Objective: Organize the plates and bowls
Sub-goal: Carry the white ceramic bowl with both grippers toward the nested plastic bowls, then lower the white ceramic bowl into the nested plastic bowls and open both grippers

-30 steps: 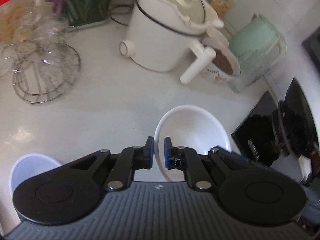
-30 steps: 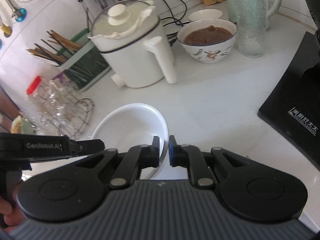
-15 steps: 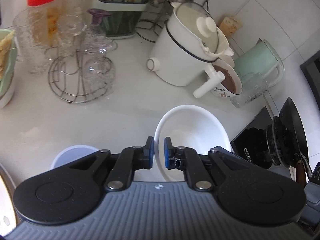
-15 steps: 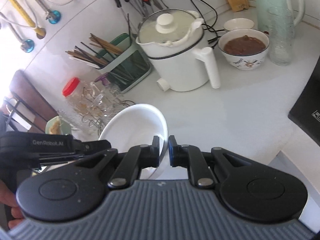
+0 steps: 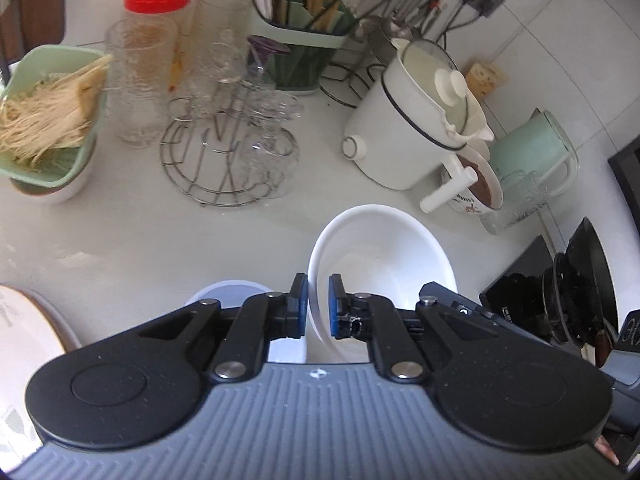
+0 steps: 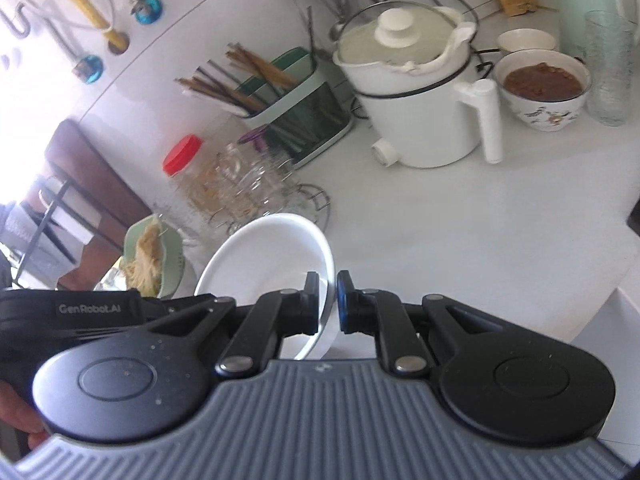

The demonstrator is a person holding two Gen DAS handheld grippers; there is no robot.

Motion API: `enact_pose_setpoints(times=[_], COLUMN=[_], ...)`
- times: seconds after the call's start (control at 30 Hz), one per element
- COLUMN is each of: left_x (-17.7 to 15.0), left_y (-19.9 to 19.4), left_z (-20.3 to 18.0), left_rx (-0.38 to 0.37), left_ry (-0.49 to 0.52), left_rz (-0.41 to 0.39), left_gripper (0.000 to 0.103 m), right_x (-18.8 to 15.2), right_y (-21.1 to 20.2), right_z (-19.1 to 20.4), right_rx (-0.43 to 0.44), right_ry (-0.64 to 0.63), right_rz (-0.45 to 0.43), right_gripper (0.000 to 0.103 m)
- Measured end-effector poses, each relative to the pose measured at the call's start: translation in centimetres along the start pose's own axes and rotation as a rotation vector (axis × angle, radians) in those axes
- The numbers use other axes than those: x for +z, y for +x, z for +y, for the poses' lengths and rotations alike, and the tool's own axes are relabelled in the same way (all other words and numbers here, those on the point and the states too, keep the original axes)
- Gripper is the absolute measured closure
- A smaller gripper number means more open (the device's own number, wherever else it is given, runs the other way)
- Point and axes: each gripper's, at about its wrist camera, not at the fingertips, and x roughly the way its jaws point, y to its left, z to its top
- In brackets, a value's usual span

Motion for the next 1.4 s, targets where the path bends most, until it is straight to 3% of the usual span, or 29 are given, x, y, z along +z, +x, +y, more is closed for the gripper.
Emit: enact_pose_setpoints(times=[0.27, 0.5, 0.8, 1.1, 1.13, 1.23, 1.27, 1.3, 1.37, 1.4], left_x=[-0.7, -1.5, -2.7, -4.0, -4.0, -4.1, -4.1, -4.2, -4.2, -4.2], left_y=[-1.2, -1.9, 0.2, 2.0, 2.0, 2.1, 2.1, 2.0, 2.0, 2.1], left_z=[3.3, 6.7, 8.2, 8.1, 8.1, 8.0, 8.1, 8.1, 8.4, 8.5], left_rx=[0.021, 0.037, 0.053, 0.067, 0.072, 0.091, 0.099, 0.103, 0.104, 0.106], left_ry=[-0.023, -0.102, -0.101, -0.092, -0.089, -0.095, -0.097, -0.099, -0.106, -0.106], left_rz=[-0.039, -0.064, -0.010, 0.042, 0.047, 0.050, 0.048, 0.044, 0.037, 0.033], left_gripper=[0.092, 0.091, 0.091, 0.090, 0.085, 0.058, 0.051, 0.049, 0.044, 0.044], right_x=[-0.4, -1.1, -2.9, -4.0, -4.0, -4.1, -4.1, -4.0, -3.9, -3.8], right_y=[1.7, 4.0, 5.7, 7.3, 7.3, 7.4, 7.5, 7.5, 7.4, 7.3], right_z=[2.9, 5.3, 6.3, 4.5, 4.4, 4.2, 4.1, 3.9, 3.4, 3.1], right_rx=[0.015, 0.036, -0.020, -0.059, -0.055, -0.050, -0.057, -0.061, -0.054, -0.053], right_ry=[-0.096, -0.157, -0.232, -0.201, -0.196, -0.184, -0.181, -0.172, -0.139, -0.127], right_rz=[0.038, 0.099, 0.163, 0.234, 0.238, 0.243, 0.244, 0.244, 0.234, 0.228], right_gripper=[0.091, 0.091, 0.091, 0.090, 0.090, 0.086, 0.077, 0.063, 0.054, 0.055])
